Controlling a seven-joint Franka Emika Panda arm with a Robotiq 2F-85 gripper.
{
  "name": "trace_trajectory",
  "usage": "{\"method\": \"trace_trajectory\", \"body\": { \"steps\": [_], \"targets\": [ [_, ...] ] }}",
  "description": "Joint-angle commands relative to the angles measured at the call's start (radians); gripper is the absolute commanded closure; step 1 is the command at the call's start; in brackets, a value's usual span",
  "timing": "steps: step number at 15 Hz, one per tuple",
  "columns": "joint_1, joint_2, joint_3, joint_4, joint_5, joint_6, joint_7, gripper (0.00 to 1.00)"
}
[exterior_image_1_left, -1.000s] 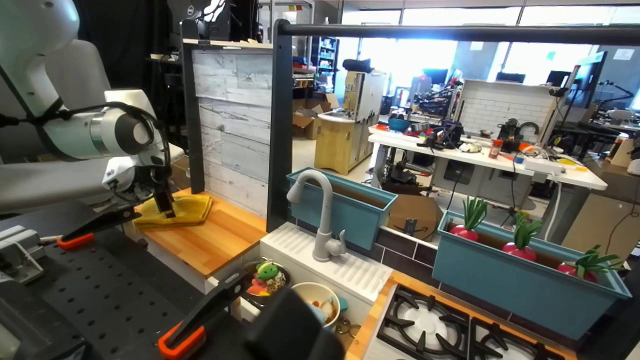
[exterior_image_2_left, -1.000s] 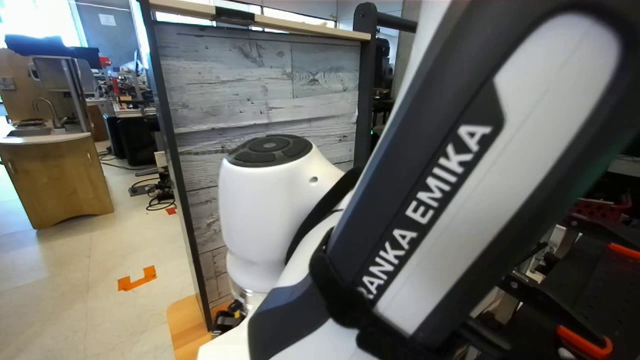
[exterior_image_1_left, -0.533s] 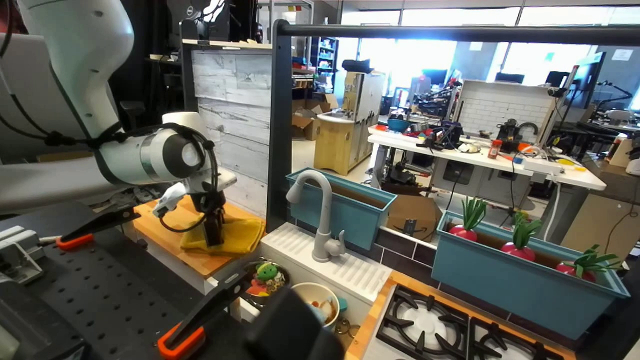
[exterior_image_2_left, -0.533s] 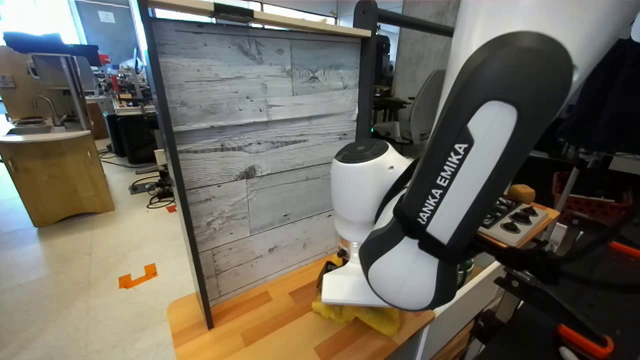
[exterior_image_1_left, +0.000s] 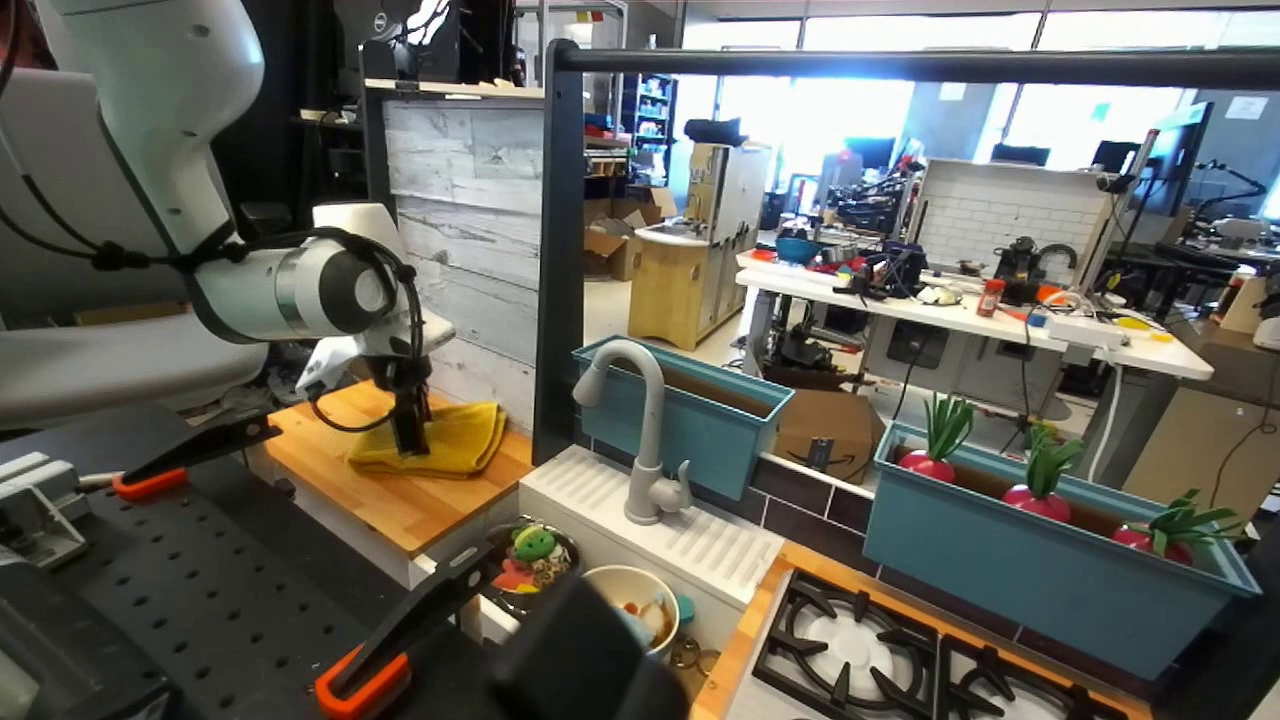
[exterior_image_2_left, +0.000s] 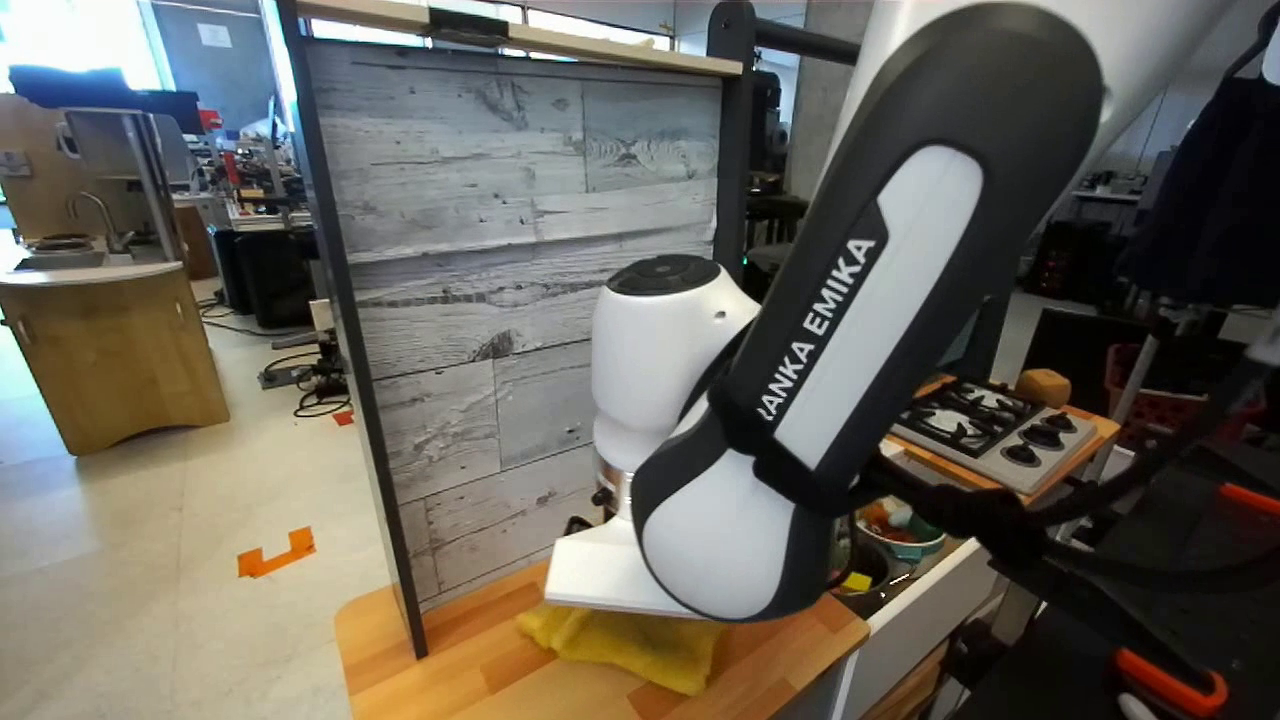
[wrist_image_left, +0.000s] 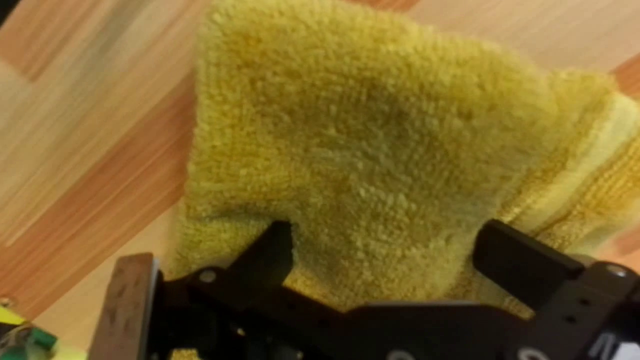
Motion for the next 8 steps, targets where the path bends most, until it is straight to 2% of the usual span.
{"method": "trace_trajectory", "body": {
  "steps": [1,2,6,8],
  "targets": [
    [-0.023,0.046,0.031,0.074,0.000,0.004,-0.033,0.00],
    [-0.040,0.051,0.033,0.060,0.006,-0.001,-0.035,0.00],
    [-0.069,0.076,-0.059,-0.041,0.018,-0.008,0.012,0.00],
    [-0.088,0.072,-0.065,-0.037,0.005,-0.021,-0.004,0.00]
  ]
}}
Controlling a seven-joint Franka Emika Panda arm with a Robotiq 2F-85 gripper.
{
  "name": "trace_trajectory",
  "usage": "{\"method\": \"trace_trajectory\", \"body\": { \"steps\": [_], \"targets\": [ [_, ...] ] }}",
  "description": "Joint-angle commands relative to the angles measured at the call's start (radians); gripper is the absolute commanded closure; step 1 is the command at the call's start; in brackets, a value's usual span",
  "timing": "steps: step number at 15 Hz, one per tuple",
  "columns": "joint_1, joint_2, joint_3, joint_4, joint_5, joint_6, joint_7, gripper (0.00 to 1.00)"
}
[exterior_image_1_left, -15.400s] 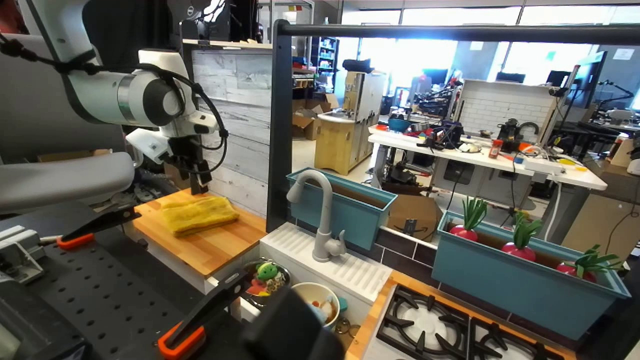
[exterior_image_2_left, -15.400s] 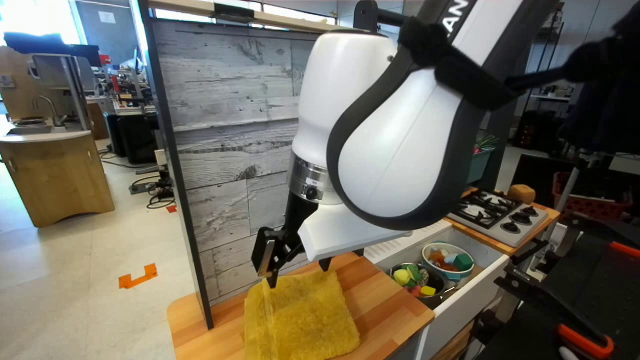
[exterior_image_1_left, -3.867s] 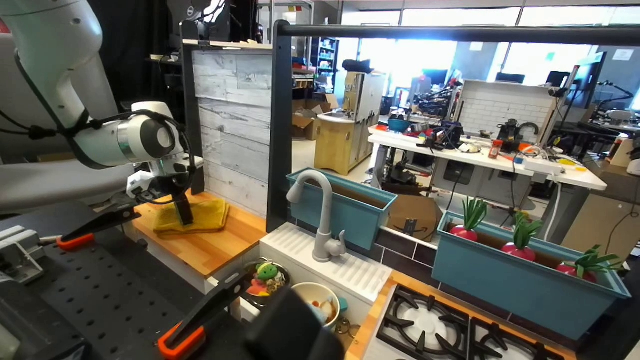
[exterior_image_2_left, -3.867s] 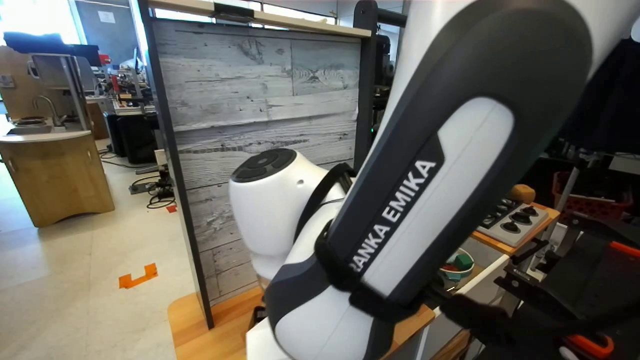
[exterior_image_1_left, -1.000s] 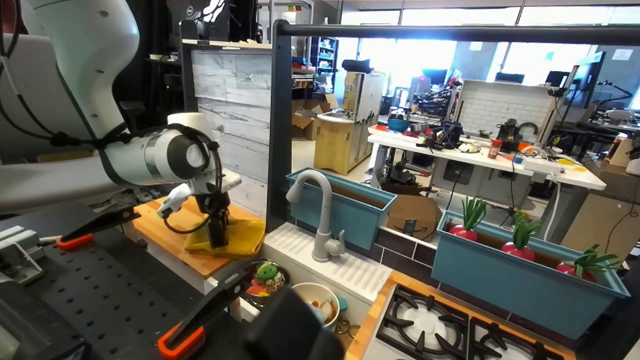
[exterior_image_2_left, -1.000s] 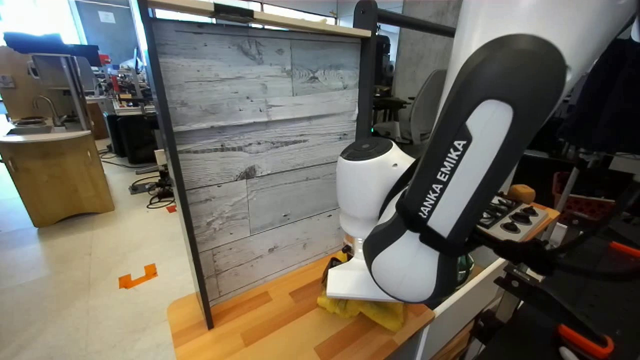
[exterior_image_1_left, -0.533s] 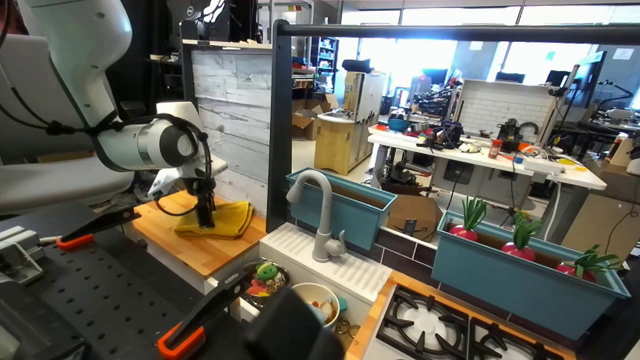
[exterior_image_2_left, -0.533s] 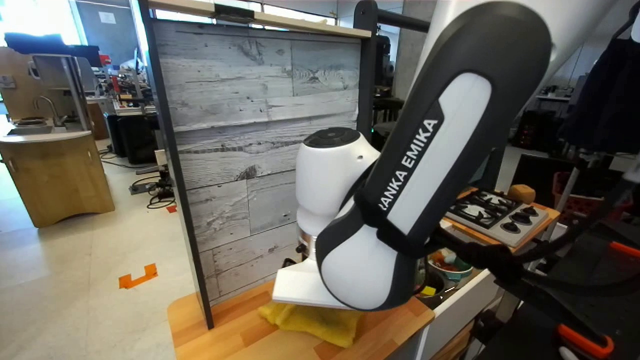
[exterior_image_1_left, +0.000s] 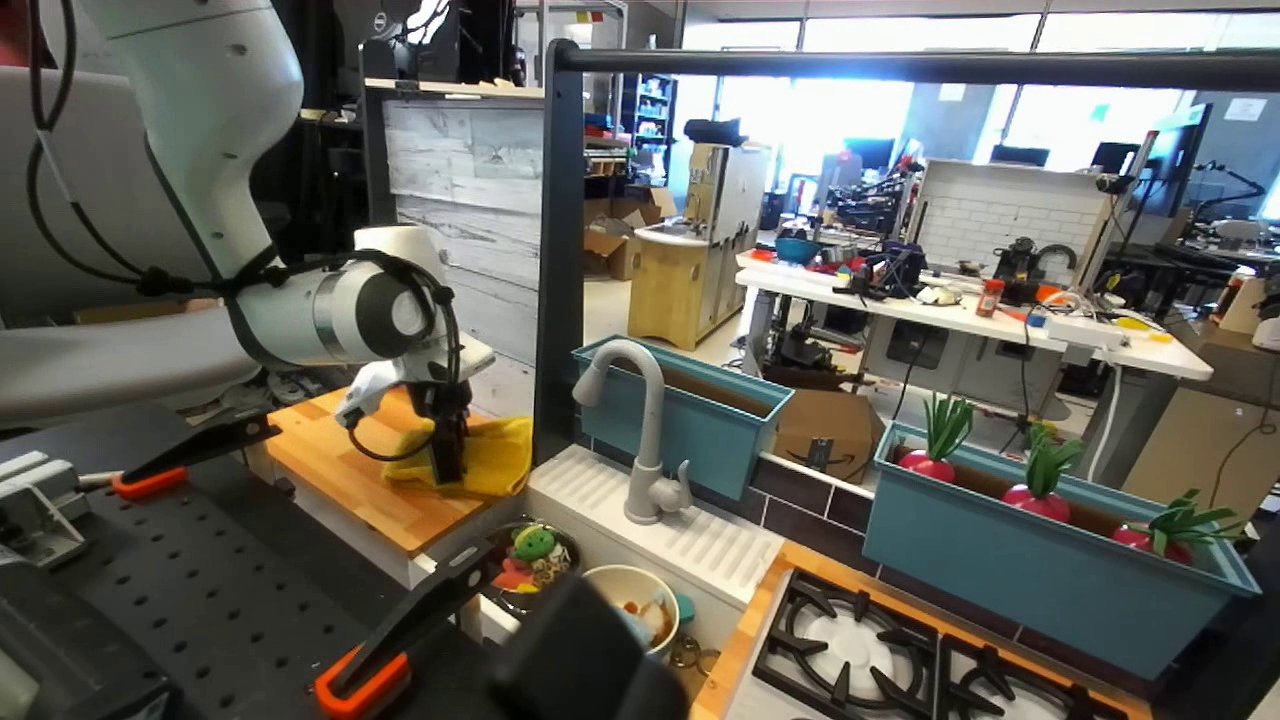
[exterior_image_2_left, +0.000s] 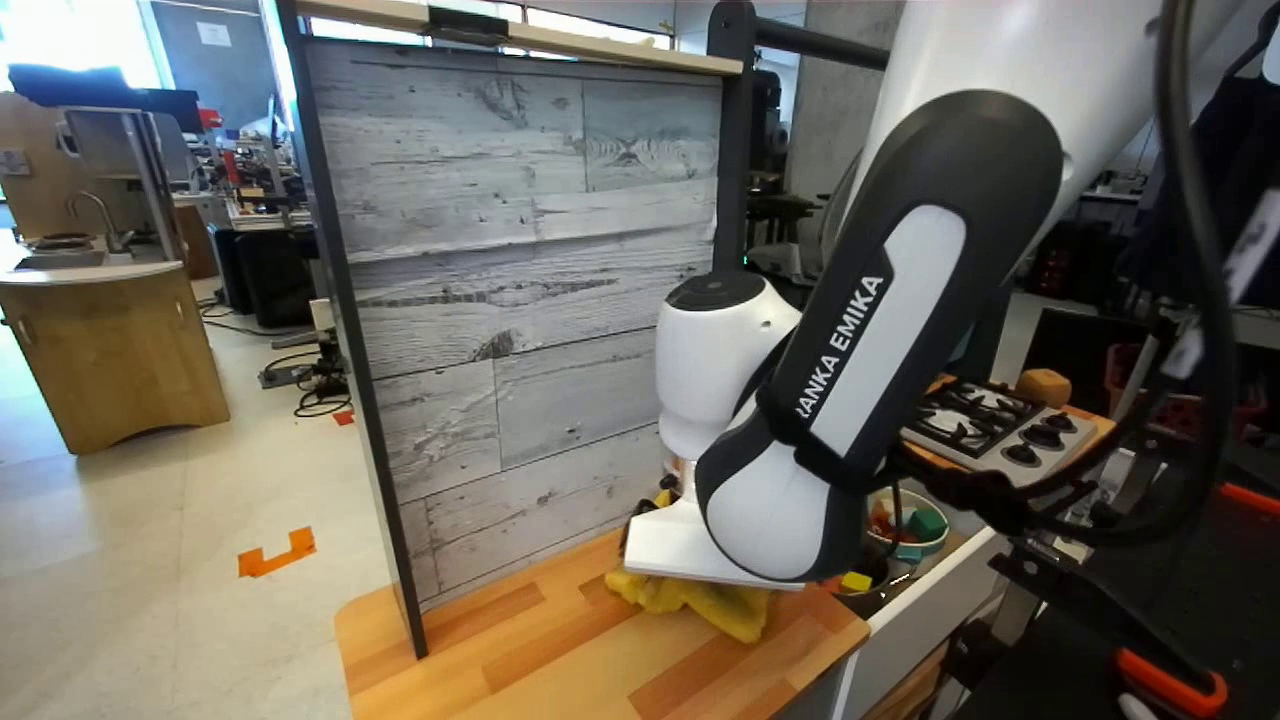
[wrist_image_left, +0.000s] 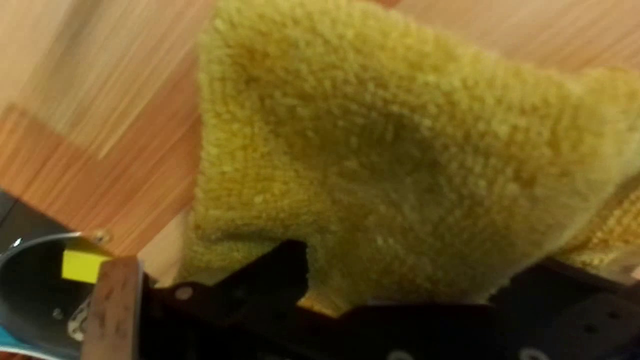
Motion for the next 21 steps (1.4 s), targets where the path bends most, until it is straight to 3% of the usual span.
{"method": "trace_trajectory", "body": {
  "steps": [1,7,9,14,18,21],
  "targets": [
    [-0.035,0.033,-0.001,-0.006,-0.008,-0.020,-0.022,0.00],
    [-0.024,-0.060,0.189,0.027,-0.018,0.024,-0.205,0.00],
    [-0.053,-0.066,0.263,0.049,-0.016,0.020,-0.291,0.00],
    [-0.067,-0.217,0.267,-0.055,-0.021,-0.063,-0.448,0.00],
    [-0.151,-0.420,0.321,-0.183,-0.022,-0.178,-0.660,0.00],
    [-0.193,-0.569,0.347,-0.278,0.021,-0.137,-0.719,0.00]
  ]
}}
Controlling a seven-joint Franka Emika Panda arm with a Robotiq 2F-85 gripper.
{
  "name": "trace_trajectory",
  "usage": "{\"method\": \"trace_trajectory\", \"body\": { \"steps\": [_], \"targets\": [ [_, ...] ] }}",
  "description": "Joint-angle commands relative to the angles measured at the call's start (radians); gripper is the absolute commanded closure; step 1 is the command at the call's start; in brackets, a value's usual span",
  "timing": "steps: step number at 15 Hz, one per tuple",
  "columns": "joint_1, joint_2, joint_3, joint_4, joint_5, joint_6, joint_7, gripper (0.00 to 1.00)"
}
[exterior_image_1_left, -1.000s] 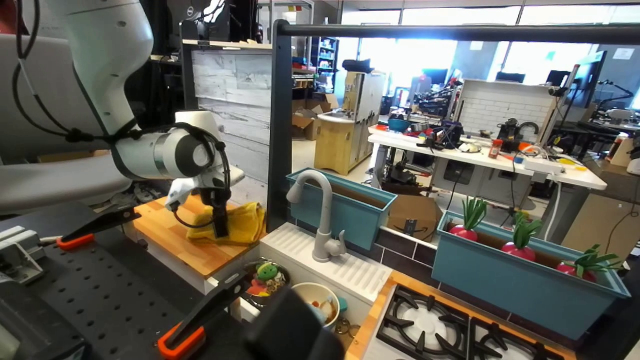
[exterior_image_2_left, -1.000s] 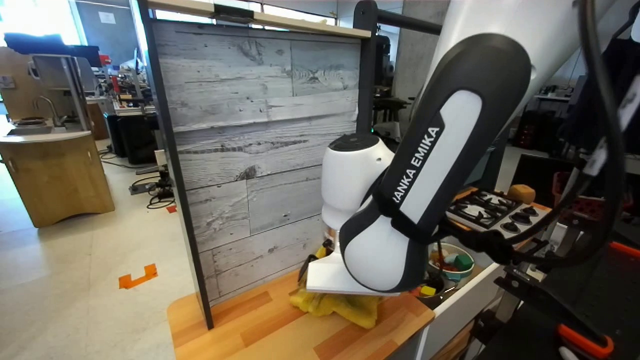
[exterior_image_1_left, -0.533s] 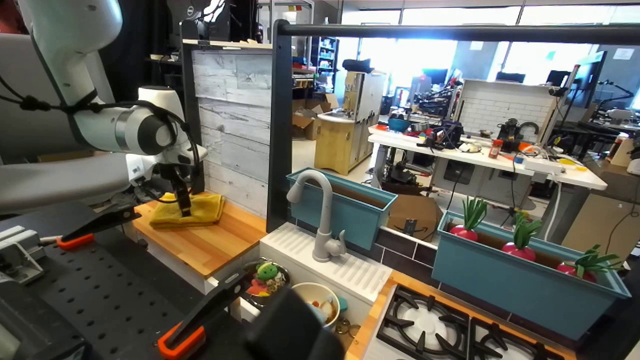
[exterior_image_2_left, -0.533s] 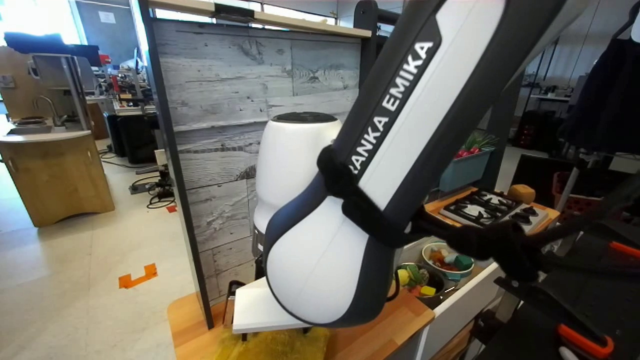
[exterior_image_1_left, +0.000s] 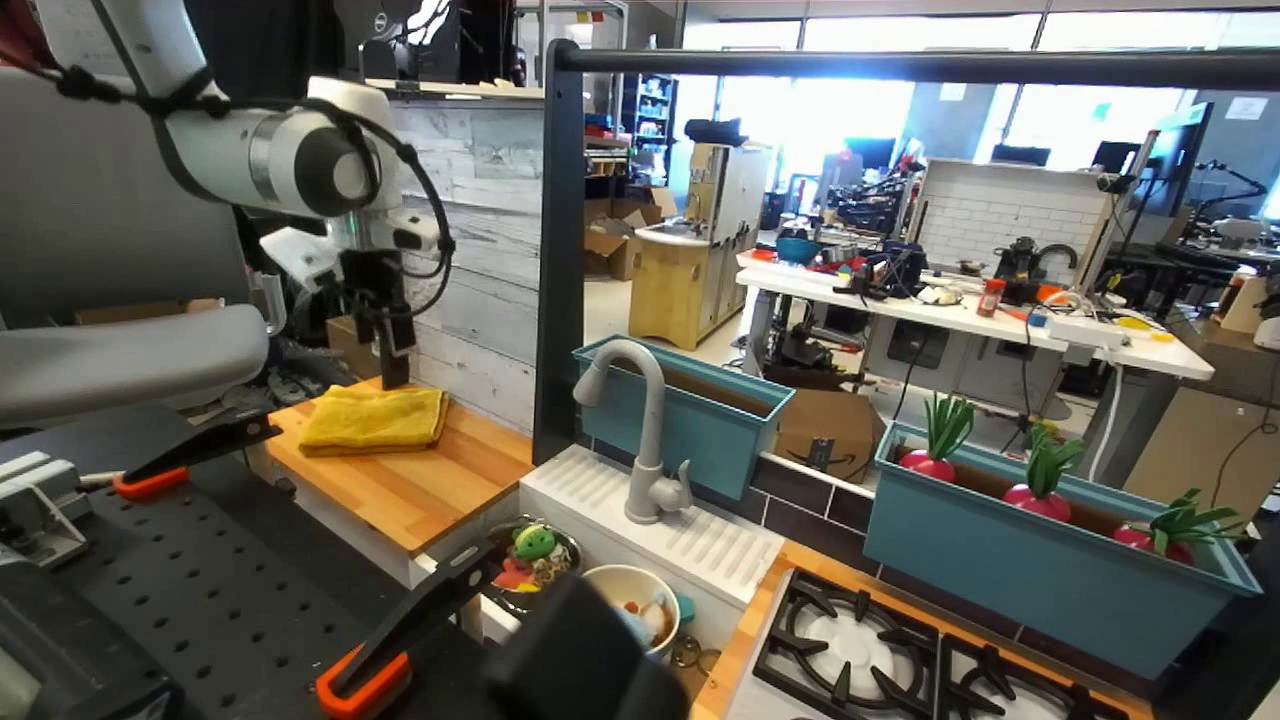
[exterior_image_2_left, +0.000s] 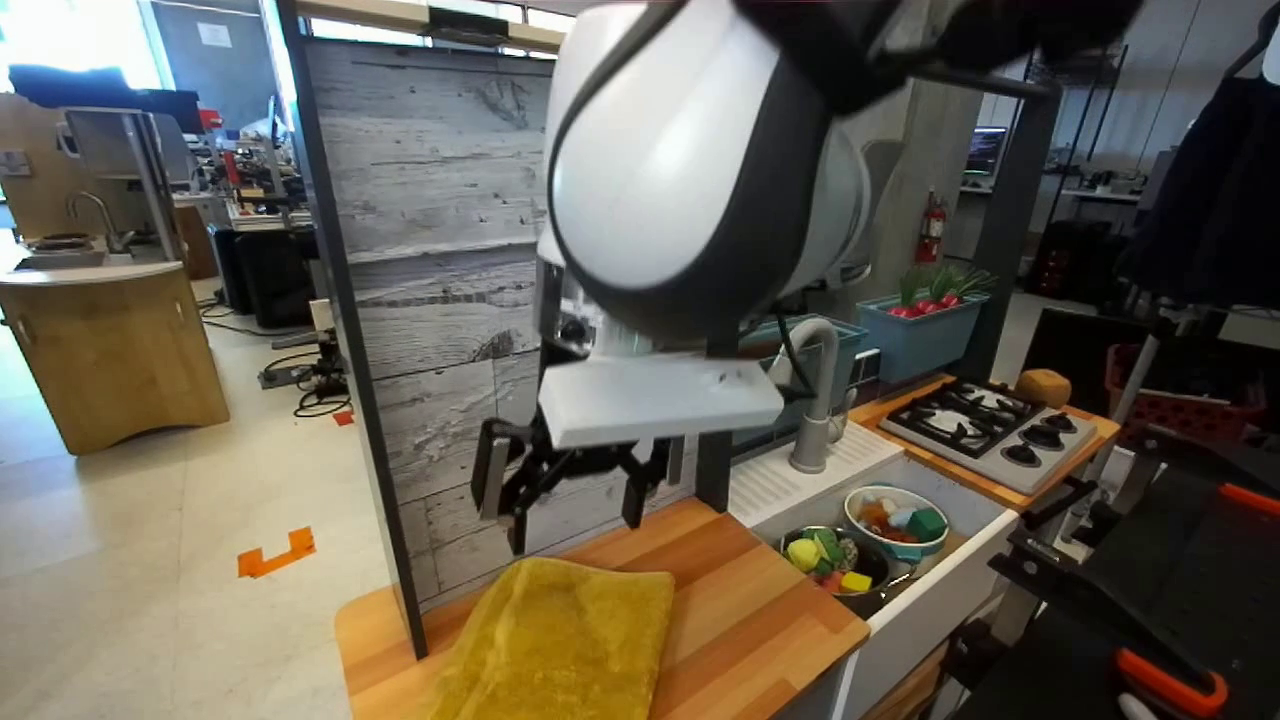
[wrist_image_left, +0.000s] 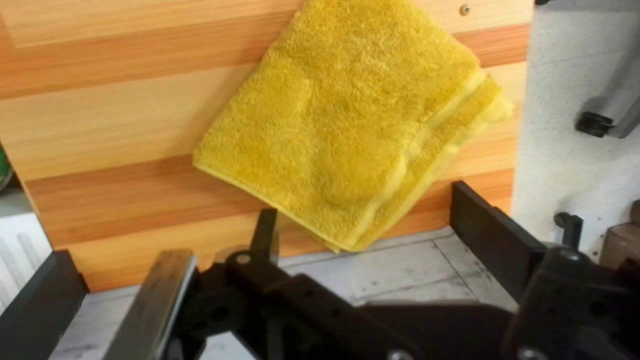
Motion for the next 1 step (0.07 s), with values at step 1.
{"method": "trace_trajectory", "body": {
  "steps": [1],
  "targets": [
    [-0.013,-0.050,0.007,-0.029,0.010,-0.002,-0.022,0.00]
  ]
}}
